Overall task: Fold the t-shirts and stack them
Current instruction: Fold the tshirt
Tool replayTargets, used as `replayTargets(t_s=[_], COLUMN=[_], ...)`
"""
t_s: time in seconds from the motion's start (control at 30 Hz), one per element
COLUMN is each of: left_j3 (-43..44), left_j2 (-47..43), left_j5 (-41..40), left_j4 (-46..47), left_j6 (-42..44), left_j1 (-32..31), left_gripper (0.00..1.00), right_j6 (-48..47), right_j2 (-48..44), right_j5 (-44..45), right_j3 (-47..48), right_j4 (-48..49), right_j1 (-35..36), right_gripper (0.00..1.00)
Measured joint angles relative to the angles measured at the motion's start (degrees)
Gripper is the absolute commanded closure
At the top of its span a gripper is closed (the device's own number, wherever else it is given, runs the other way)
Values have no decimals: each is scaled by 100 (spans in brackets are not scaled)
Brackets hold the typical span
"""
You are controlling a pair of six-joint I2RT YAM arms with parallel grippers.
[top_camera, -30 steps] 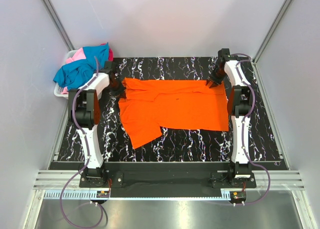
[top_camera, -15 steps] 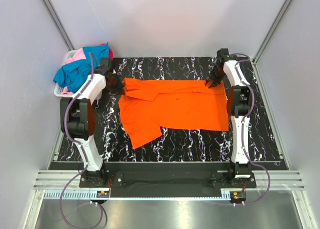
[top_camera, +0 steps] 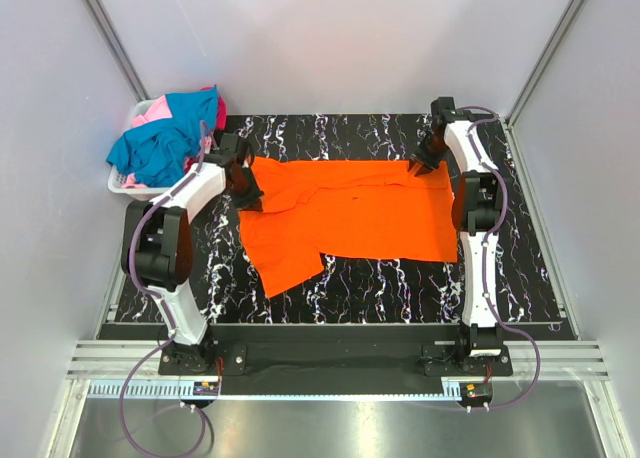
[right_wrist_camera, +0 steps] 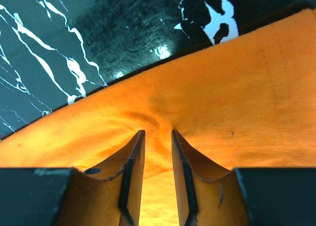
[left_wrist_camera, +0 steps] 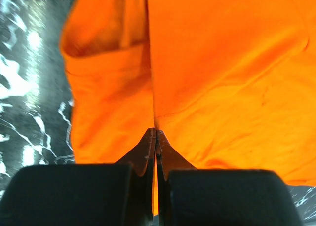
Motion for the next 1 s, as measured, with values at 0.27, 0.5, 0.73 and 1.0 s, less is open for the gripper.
replayTargets(t_s=[0.27, 0.5, 0.73, 1.0], left_j3=[-208, -216, 177, 302], left_j2=[-20, -17, 149, 433], left_j5=[-308, -697, -616, 273], left_j4=[9, 2, 24, 354], left_j6=[-155, -212, -227, -439], left_j1=[-116, -116, -116, 96], left_gripper=[59, 54, 54, 55], right_j6=[-90, -428, -623, -629], right_j2=[0, -2, 4, 7], right_j5=[-2, -136, -833, -1639], right_j3=[0, -4, 160, 656], right_j4=[0, -13, 2, 424], right_j1=[127, 702, 1685, 2033], right_gripper=[61, 58, 54, 51])
